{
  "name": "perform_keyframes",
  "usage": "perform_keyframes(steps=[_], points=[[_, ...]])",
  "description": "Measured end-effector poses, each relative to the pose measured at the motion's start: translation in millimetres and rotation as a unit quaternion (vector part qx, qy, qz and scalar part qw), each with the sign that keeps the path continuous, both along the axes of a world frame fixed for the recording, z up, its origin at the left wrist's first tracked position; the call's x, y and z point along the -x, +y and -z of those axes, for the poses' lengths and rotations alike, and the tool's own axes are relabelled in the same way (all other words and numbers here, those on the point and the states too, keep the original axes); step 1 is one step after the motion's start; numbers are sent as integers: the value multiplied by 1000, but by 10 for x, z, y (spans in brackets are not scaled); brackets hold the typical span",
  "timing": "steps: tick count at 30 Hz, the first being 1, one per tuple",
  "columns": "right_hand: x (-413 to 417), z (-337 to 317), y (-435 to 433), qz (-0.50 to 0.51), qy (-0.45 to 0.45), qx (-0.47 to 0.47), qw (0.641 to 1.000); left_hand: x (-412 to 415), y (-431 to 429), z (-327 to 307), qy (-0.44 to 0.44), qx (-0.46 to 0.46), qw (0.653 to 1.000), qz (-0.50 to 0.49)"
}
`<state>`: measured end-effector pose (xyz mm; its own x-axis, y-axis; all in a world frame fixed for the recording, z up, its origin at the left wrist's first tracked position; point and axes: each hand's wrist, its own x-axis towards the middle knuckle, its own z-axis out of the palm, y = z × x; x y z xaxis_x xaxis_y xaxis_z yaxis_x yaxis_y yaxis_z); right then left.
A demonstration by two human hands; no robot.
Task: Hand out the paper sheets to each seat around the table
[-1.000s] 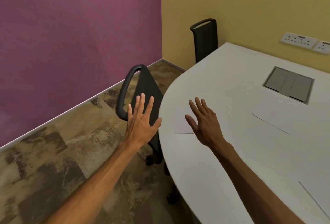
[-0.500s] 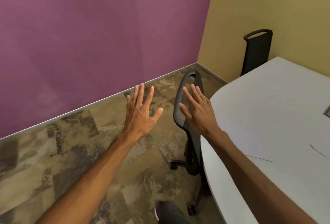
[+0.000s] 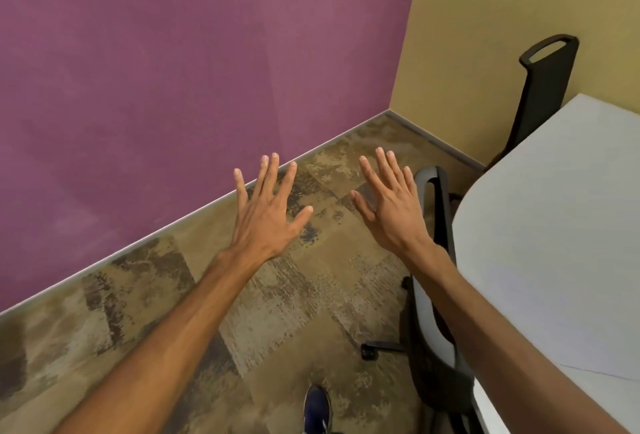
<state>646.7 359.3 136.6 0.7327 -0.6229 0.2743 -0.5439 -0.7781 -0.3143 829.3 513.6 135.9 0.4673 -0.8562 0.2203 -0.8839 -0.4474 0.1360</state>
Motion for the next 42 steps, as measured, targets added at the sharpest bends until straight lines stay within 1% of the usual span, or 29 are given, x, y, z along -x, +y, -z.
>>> perform_keyframes(steps=[4, 11, 16, 19, 23, 30, 35, 37, 42], points=[[-409, -19, -261, 24, 21, 2, 999, -527, -308, -39, 8, -17, 999, 30], [-980, -13, -866, 84, 30, -16, 996, -1326, -1078, -25, 23, -11, 995, 101], [-1420, 110, -1430, 138, 37, -23, 989, -1873, -1842, 85, -21, -36, 992, 122], [-1676, 178, -1782, 182, 49, -21, 982, -2178, -2387, 102, -14, -49, 987, 151], [-1901, 213, -2184, 247, 52, -27, 967, -2416, -3061, 87, 8, -59, 974, 218], [-1990, 235, -2768, 342, 50, -40, 938, -2503, -4085, 114, 16, -49, 944, 327], [-1877, 278, -3248, 399, 36, -49, 915, -2361, -4859, 253, 86, -51, 903, 418], [-1787, 337, -3483, 420, 27, -53, 906, -2254, -5195, 319, 73, -52, 892, 443], [-1477, 493, -4153, 472, 10, -58, 879, -1888, -6062, 397, 56, -41, 883, 464]])
